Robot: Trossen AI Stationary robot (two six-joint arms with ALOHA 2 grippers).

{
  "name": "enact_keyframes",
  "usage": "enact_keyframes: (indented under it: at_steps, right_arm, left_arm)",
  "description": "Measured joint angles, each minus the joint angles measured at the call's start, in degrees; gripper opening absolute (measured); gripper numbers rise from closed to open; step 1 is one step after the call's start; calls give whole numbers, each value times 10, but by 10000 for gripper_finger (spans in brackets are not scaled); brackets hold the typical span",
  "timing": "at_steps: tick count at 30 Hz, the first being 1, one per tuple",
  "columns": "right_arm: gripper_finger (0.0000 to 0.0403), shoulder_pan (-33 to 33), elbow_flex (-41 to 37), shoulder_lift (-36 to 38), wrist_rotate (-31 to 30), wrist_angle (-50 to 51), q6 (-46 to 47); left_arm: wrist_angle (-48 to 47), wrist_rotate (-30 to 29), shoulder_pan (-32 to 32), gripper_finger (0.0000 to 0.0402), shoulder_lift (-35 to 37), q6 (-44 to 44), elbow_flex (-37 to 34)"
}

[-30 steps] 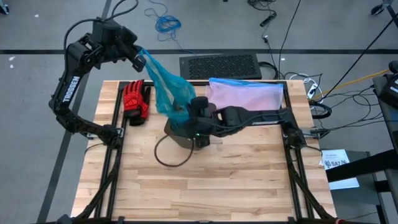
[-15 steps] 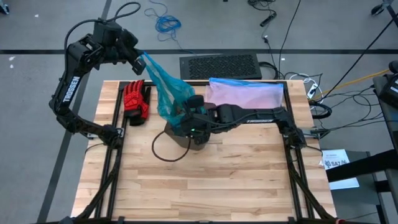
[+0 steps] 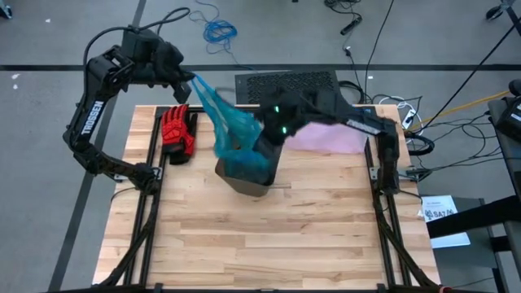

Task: Place trash/remove bag and relplace
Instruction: Remove the blue trash bag from the black trash bin

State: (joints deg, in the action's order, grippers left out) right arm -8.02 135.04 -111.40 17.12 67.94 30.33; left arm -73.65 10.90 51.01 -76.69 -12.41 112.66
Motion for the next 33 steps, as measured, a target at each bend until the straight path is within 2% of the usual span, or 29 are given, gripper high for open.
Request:
enact_keyframes:
  at_steps: [2,5,10,14,19,23,25,30,33]
  right_arm:
    - [0,-27,-1,-5,21,2,36]
    - [0,-64,-1,-10,29,2,44]
    - [9,-94,-1,-2,66,-35,-42]
    - [45,-84,-1,28,66,-75,-97]
    - [112,-72,0,53,0,-66,-154]
    - [162,-24,0,74,-10,-19,-242]
    - [178,14,0,76,-39,21,-268]
    - [186,107,-1,55,-150,84,-304]
    - [182,138,-1,35,-172,81,-303]
  left_arm:
    - [-7,15,-13,0,2,1,0]
    - [-11,27,-37,0,2,14,0]
    - [-15,28,-67,0,3,30,0]
    - [-20,26,-74,0,3,31,0]
    - [-20,26,-73,0,3,31,0]
    - [-20,24,-73,0,3,31,0]
    - [-21,20,-73,0,3,31,0]
    - [-24,18,-73,0,3,31,0]
    - [-24,18,-73,0,3,31,0]
